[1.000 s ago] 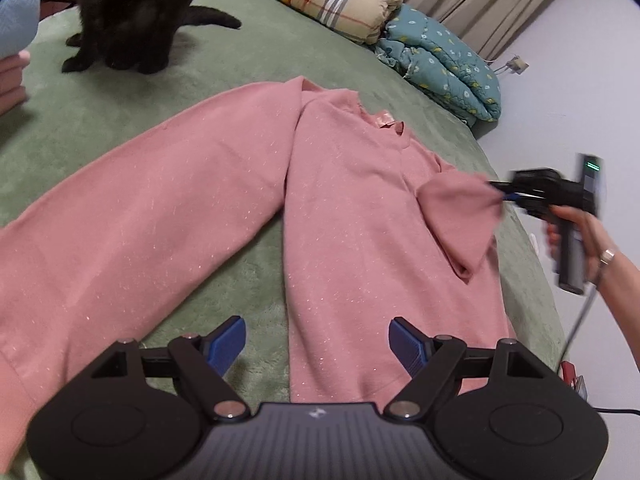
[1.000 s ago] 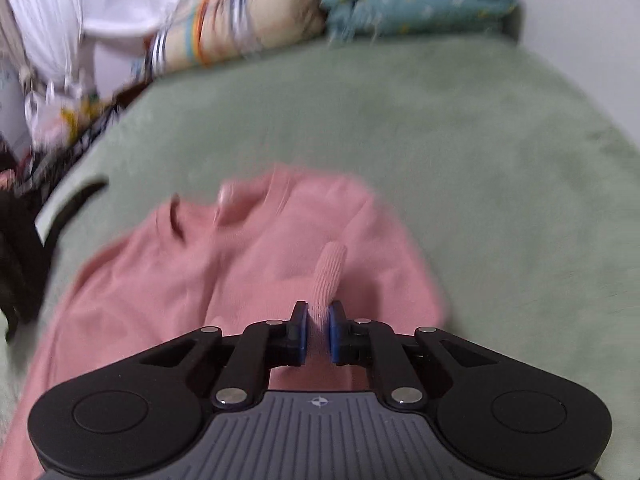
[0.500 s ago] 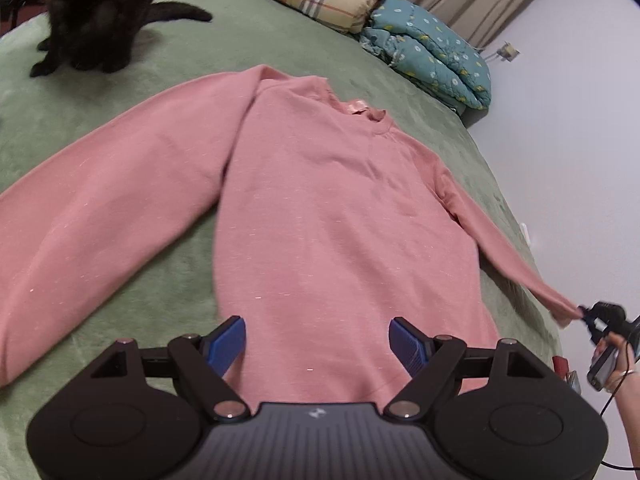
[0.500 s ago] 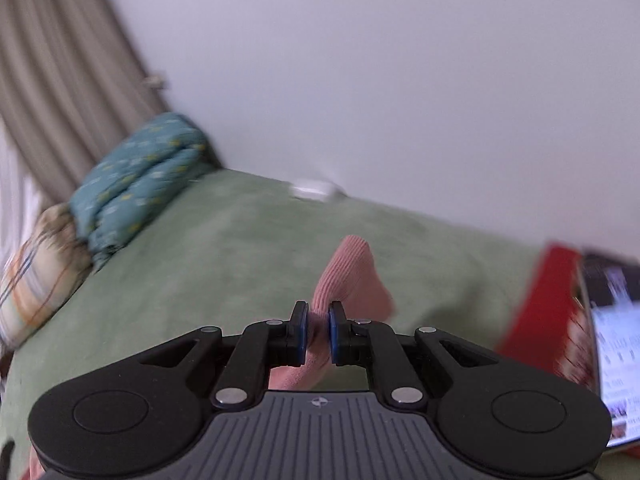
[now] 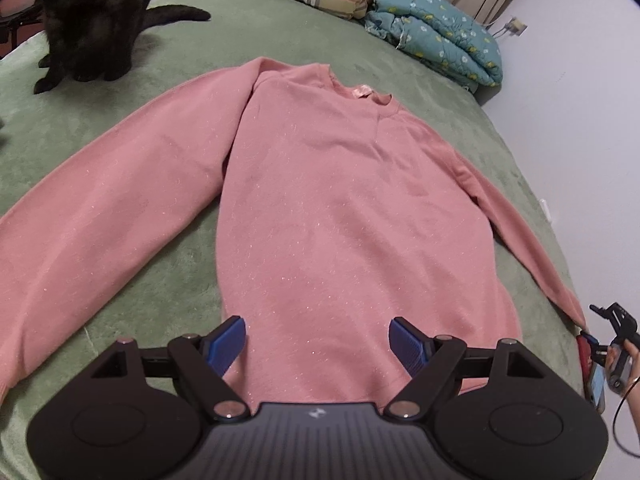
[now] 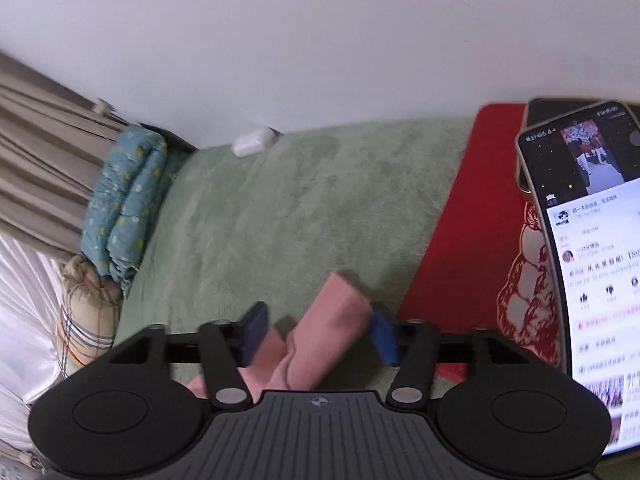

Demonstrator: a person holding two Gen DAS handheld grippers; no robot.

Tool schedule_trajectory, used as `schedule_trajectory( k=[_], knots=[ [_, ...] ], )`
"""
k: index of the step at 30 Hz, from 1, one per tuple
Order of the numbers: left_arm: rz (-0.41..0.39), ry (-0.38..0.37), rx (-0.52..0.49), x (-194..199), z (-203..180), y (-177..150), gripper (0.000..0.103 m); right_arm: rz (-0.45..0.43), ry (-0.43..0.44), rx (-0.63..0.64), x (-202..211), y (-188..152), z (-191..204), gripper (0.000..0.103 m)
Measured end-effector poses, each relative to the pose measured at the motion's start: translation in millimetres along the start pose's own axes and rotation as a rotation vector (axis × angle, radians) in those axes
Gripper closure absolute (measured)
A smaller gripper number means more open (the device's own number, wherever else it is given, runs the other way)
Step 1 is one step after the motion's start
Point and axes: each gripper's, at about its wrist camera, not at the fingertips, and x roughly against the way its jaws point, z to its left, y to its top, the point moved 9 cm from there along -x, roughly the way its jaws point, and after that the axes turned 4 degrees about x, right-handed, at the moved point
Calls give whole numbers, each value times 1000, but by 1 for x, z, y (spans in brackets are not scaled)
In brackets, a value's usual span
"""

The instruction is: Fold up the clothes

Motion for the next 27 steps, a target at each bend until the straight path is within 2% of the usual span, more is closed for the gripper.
schedule_trajectory(
  k=[2, 5, 6, 8, 9, 13, 15, 19, 22, 25, 26, 27],
  knots=[
    [7, -1, 1, -3, -3, -1, 25, 31, -12, 3, -14, 0, 4, 46],
    [16, 3, -1, -7, -6, -2, 25, 73, -72, 88, -26, -5, 11, 80],
    [19, 7, -2, -8, -6, -2, 25, 111, -122, 169, -35, -9, 17, 96],
    [26, 18, -5, -9, -6, -2, 25, 120, -162, 265, -41, -8, 31, 97],
    [30, 23, -9, -10, -6, -1, 25, 93, -165, 326, -40, 0, 49, 97],
    [29, 54, -43, -10, -8, 5, 25, -142, -207, 560, -8, 61, 123, 97],
    [26, 64, -50, -9, -8, 7, 24, -239, -222, 620, 7, 86, 146, 97],
    [26, 83, -41, -11, -6, 9, 25, -361, -254, 664, 22, 135, 187, 97],
    [33, 96, -45, -12, -5, 6, 25, -383, -281, 685, 14, 151, 196, 97],
    [40, 113, -57, -11, -4, 5, 25, -386, -345, 713, -9, 162, 193, 96],
    [41, 115, -59, -11, -3, 5, 25, -366, -375, 721, -17, 163, 188, 91],
    [40, 116, -61, -9, -3, 6, 25, -345, -408, 729, -25, 163, 181, 80]
  ],
)
